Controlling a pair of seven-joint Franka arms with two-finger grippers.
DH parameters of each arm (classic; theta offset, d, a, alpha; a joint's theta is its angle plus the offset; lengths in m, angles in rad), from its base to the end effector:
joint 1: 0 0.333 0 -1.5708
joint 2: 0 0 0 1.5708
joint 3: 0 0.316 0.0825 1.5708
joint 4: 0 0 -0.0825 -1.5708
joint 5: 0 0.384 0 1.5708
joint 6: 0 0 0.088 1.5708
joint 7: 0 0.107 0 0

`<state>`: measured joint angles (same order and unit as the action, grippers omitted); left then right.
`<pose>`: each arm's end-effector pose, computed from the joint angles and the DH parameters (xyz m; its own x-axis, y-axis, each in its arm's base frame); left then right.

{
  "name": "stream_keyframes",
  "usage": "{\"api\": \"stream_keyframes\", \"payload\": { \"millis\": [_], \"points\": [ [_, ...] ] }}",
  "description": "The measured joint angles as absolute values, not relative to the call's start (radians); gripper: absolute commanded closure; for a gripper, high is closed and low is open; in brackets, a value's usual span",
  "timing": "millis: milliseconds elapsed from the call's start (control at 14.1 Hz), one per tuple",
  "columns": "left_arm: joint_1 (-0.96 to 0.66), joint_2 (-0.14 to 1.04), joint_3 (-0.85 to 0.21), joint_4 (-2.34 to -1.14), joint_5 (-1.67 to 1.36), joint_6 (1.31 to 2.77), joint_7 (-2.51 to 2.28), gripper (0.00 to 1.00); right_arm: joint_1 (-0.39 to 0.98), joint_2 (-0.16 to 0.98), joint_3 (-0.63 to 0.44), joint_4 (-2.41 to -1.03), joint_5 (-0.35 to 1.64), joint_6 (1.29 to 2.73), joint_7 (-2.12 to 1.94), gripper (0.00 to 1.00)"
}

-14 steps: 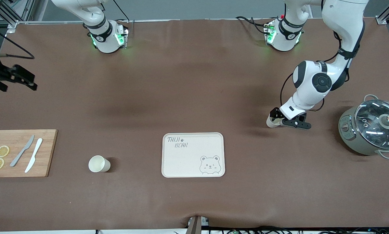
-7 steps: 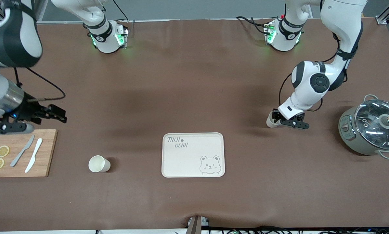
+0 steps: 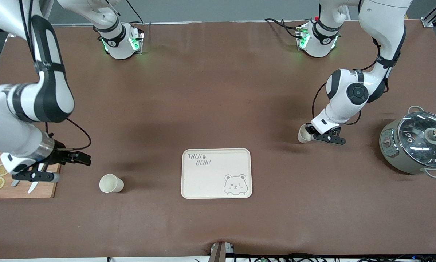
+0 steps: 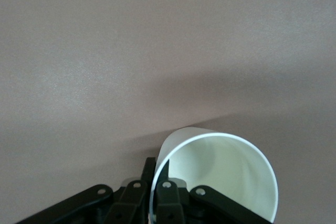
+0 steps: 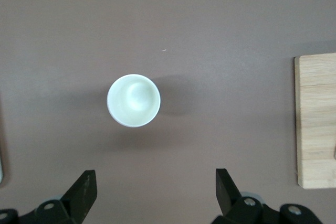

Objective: Place white IKEA cup upright on tray with both arms
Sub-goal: 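Lift the cup with the left gripper while the right gripper reaches the other cup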

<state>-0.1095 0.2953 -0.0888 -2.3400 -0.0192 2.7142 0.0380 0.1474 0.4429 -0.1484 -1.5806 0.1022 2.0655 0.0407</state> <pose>0.5152 -0.1038 0.2164 0.9742 -0.2107 0.0806 -0.2138 -0.9763 0.0321 0.6835 0.0179 0.3889 0.9963 -0.0731 0.0458 -0.0717 -0.9970 -0.0306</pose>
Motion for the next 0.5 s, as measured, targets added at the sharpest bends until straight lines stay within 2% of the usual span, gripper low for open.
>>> {"api": "stream_keyframes", "payload": {
  "millis": [284,427,498],
  "points": [
    [-0.11,0.296,-0.089,-2.325,-0.019,2.724,0.001,1.0,0.144,0.532,-0.151,-1.578,0.106,2.165,0.045,0.0],
    [-0.131,0.298,-0.09,-2.258,-0.019,2.686,-0.08,1.0,0.144,0.571,-0.15,-1.577,0.134,2.212,0.046,0.0],
    [-0.156,0.302,-0.091,-2.199,-0.019,2.614,-0.135,1.0,0.145,0.591,-0.15,-1.576,0.157,2.229,0.046,0.0]
  ]
}}
